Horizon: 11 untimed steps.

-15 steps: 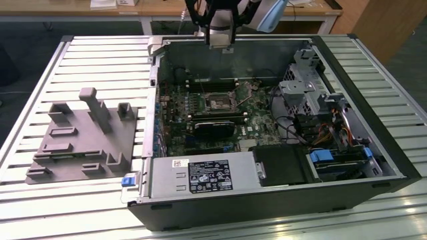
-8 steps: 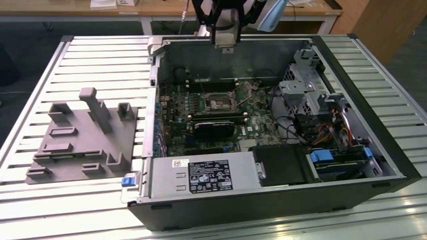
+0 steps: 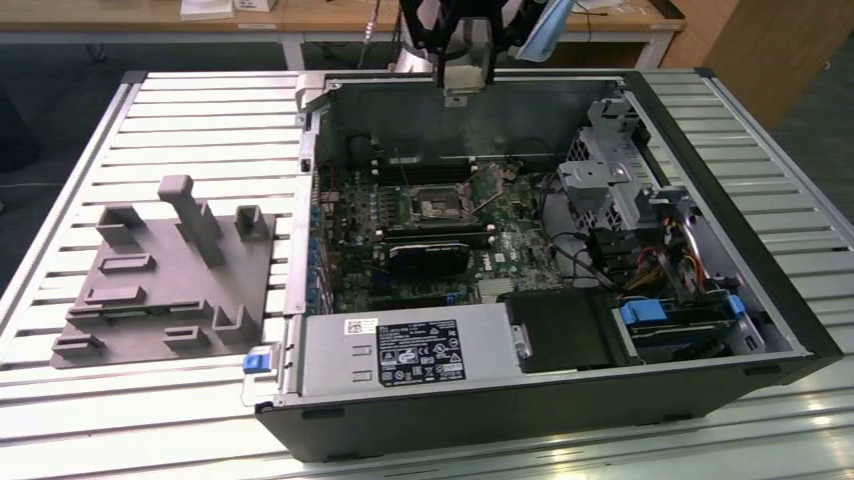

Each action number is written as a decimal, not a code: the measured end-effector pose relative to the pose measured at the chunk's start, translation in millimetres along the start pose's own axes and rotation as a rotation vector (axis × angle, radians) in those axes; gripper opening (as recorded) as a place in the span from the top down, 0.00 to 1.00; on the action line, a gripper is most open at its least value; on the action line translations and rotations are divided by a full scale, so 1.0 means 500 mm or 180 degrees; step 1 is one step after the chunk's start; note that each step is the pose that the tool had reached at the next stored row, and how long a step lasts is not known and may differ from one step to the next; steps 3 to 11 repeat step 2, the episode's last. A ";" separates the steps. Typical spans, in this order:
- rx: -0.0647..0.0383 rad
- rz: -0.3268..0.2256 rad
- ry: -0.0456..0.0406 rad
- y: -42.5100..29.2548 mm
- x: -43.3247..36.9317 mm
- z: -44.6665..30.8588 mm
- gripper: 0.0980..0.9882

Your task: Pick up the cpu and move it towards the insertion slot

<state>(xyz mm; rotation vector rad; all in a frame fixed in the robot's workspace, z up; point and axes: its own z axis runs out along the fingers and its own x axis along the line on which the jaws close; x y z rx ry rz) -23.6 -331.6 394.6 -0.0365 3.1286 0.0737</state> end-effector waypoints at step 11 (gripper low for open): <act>0.0000 0.0000 0.0000 0.000 0.000 0.000 0.50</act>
